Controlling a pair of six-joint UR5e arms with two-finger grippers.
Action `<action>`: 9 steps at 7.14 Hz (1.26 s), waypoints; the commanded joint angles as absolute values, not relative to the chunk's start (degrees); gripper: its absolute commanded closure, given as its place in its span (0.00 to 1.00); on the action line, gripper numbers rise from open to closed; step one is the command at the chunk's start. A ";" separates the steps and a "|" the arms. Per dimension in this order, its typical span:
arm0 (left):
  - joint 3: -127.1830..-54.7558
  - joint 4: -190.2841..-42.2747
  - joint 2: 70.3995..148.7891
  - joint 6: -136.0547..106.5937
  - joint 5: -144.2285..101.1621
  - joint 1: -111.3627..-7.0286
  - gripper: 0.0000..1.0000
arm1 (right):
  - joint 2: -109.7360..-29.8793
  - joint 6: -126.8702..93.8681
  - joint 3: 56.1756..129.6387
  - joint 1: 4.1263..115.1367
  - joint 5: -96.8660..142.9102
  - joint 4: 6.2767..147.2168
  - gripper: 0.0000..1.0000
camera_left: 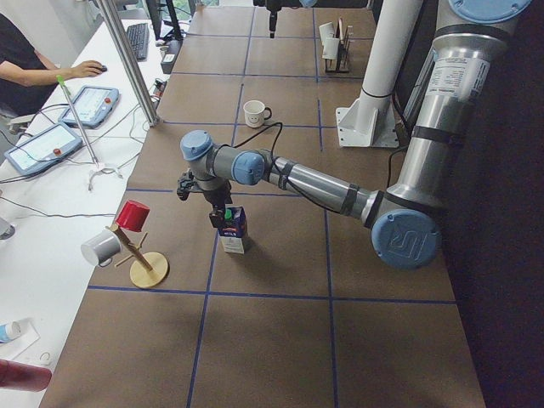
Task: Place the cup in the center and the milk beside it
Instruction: 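Release the mug and withdraw the right gripper toward its side, then grasp the Pascual milk carton with the left gripper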
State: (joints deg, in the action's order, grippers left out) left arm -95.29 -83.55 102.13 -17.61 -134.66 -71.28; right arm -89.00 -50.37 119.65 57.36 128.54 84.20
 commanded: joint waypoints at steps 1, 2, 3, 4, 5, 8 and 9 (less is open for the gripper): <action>-93.44 -83.76 101.95 -17.58 -134.65 -69.79 0.00 | -89.03 -50.45 119.44 57.22 128.32 84.20 0.00; -93.25 -83.67 101.95 -17.67 -134.56 -69.44 0.28 | -88.95 -50.54 119.53 57.22 128.32 84.20 0.00; -93.34 -83.67 101.95 -17.40 -134.04 -69.43 0.72 | -88.95 -50.54 119.53 57.22 128.41 84.20 0.00; -94.91 -83.50 102.39 -18.01 -131.60 -69.43 0.94 | -88.86 -50.89 119.71 57.22 128.41 84.20 0.00; -100.84 -80.02 102.57 -18.97 -131.49 -69.52 0.97 | -88.94 -50.89 120.06 57.39 128.50 84.20 0.00; -110.82 -63.99 117.90 -37.43 -131.92 -59.05 0.97 | -93.94 -48.88 122.25 59.14 128.58 84.20 0.00; -108.31 -64.16 124.74 -48.40 -131.58 -50.97 0.97 | -95.70 -45.73 122.26 60.54 128.58 84.20 0.00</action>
State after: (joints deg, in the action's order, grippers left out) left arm -109.28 -65.21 117.54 -36.89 -131.75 -59.40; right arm -93.75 -48.43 122.10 59.18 128.60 84.21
